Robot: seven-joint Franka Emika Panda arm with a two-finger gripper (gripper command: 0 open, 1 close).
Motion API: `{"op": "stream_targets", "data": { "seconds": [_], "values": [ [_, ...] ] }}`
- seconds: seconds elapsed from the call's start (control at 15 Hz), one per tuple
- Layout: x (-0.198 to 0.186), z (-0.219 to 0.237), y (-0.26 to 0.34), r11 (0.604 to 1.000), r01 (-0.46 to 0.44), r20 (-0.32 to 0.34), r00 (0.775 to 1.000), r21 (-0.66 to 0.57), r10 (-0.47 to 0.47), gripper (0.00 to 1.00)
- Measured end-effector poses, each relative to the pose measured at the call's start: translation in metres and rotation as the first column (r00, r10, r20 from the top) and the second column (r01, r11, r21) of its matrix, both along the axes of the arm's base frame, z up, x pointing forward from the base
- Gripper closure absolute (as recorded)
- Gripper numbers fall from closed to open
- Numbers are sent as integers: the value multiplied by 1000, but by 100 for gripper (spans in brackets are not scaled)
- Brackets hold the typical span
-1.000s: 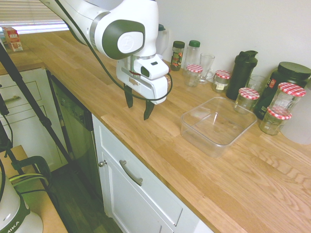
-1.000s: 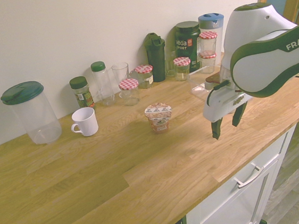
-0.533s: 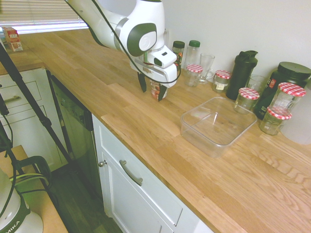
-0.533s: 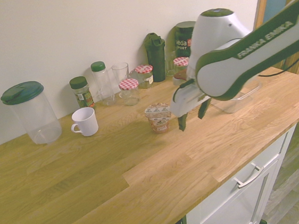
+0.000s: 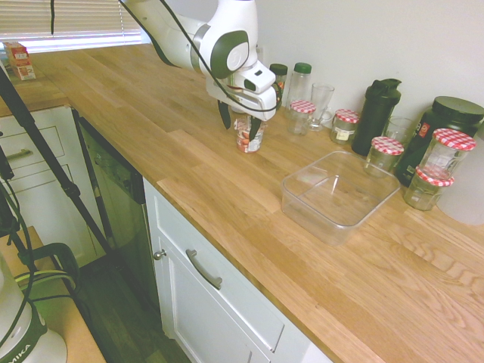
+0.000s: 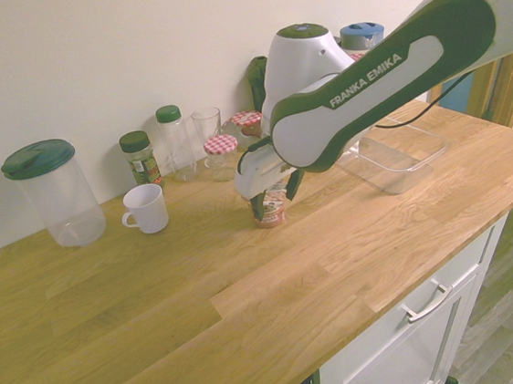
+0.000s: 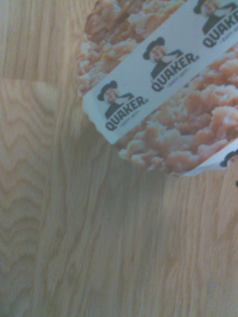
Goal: Put the cereal into the container
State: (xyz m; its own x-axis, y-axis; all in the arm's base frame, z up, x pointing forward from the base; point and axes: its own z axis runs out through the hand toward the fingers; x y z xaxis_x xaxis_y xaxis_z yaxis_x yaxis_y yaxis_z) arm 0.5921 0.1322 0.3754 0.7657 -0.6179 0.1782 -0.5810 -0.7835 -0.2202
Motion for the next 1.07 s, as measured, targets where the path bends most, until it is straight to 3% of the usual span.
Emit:
{"op": "stream_targets", "data": {
  "seconds": [0.27, 0.53, 0.73, 0.8, 1.07],
  "values": [
    [19, -18, 1, 1000, -6, -5, 1000, -2, 6, 0],
    [33, -17, -3, 1000, -20, 44, 999, 10, 19, 0],
    [38, -20, 3, 999, -32, 46, 998, 8, 31, 0],
    [39, -22, 5, 999, -35, 45, 998, 5, 35, 100],
    [43, -26, 6, 998, -54, 82, 995, 7, 54, 100]
  ]
}}
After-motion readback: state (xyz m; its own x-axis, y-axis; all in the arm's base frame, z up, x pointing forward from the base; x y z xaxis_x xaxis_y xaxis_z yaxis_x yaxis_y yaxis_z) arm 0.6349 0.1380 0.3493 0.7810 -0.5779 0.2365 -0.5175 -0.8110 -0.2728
